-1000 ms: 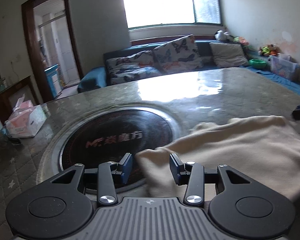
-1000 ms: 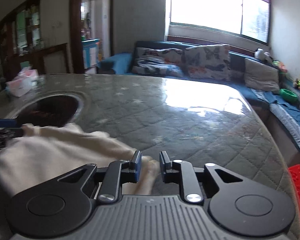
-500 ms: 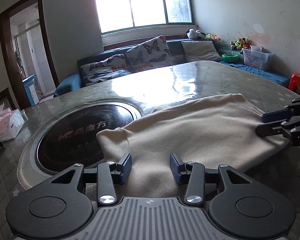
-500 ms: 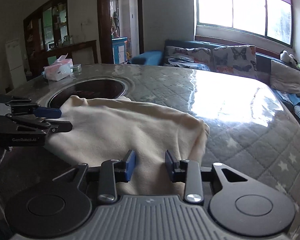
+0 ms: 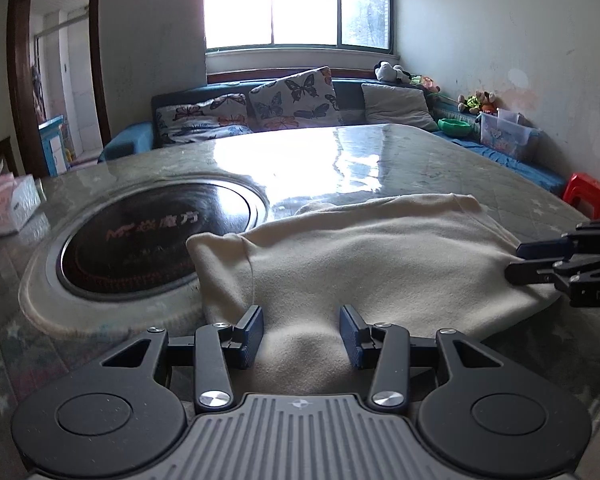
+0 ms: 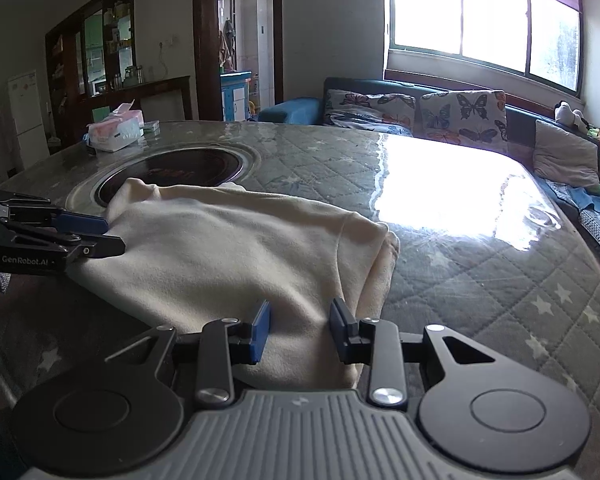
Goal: Fold clothes
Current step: 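Press and smooth the folded sweatshirt flat with both grippers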
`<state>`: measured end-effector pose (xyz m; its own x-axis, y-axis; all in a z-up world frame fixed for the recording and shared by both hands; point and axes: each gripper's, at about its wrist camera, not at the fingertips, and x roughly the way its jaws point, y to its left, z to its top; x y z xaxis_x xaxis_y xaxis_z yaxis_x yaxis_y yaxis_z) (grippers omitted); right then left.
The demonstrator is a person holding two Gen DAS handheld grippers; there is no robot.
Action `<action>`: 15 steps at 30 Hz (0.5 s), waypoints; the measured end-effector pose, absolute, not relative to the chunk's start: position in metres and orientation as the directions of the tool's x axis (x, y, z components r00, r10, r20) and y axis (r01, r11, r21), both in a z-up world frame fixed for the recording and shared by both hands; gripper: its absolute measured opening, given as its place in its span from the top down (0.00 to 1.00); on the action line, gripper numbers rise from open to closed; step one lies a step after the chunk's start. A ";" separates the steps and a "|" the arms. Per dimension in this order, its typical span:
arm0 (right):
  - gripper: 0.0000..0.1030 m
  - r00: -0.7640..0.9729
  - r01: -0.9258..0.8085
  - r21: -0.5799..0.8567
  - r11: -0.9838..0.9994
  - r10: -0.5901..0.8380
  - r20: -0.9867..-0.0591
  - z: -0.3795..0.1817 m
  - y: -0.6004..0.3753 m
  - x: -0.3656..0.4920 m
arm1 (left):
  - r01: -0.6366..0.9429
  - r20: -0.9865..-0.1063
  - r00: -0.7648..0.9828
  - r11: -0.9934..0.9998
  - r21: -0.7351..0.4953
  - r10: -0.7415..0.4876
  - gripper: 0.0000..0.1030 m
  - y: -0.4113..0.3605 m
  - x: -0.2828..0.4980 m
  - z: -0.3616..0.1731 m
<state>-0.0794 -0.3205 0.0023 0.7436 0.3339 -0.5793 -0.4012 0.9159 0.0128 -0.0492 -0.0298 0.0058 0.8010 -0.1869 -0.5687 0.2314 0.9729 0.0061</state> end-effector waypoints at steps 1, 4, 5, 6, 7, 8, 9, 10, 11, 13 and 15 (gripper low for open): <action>0.69 0.744 -0.401 0.012 0.916 0.333 -0.580 0.002 -0.321 -0.082 | 0.233 -0.568 0.801 0.972 0.003 -0.190 0.56 -0.030 -0.052 0.006; 0.69 0.746 -0.402 0.005 0.916 0.330 -0.578 0.002 -0.322 -0.092 | 0.240 -0.566 0.800 0.971 -0.004 -0.200 0.56 -0.030 -0.059 0.005; 0.69 0.747 -0.401 0.003 0.916 0.329 -0.578 0.002 -0.323 -0.095 | 0.240 -0.567 0.799 0.971 -0.009 -0.203 0.56 -0.030 -0.060 0.005; 0.69 0.748 -0.401 0.001 0.916 0.328 -0.577 0.002 -0.323 -0.098 | 0.241 -0.568 0.797 0.970 -0.013 -0.205 0.56 -0.030 -0.062 0.005; 0.69 0.749 -0.399 0.001 0.917 0.327 -0.576 0.002 -0.324 -0.101 | 0.242 -0.568 0.796 0.970 -0.015 -0.207 0.56 -0.031 -0.063 0.005; 0.69 0.751 -0.398 0.001 0.917 0.326 -0.574 0.002 -0.325 -0.103 | 0.243 -0.567 0.797 0.970 -0.015 -0.209 0.56 -0.031 -0.064 0.005; 0.69 0.753 -0.396 0.002 0.918 0.326 -0.572 0.002 -0.326 -0.106 | 0.245 -0.567 0.796 0.969 -0.016 -0.210 0.56 -0.031 -0.066 0.005; 0.69 0.754 -0.395 0.002 0.919 0.325 -0.570 0.002 -0.326 -0.108 | 0.246 -0.568 0.796 0.969 -0.016 -0.212 0.56 -0.031 -0.067 0.005; 0.69 0.756 -0.394 0.001 0.919 0.325 -0.569 0.001 -0.326 -0.111 | 0.249 -0.568 0.795 0.968 -0.017 -0.214 0.56 -0.032 -0.068 0.005; 0.69 0.756 -0.395 0.001 0.919 0.326 -0.569 0.002 -0.327 -0.114 | 0.255 -0.566 0.795 0.967 -0.012 -0.217 0.55 -0.032 -0.070 0.006; 0.68 0.753 -0.399 -0.001 0.917 0.327 -0.572 0.005 -0.327 -0.114 | 0.261 -0.562 0.798 0.965 -0.002 -0.217 0.50 -0.032 -0.070 0.009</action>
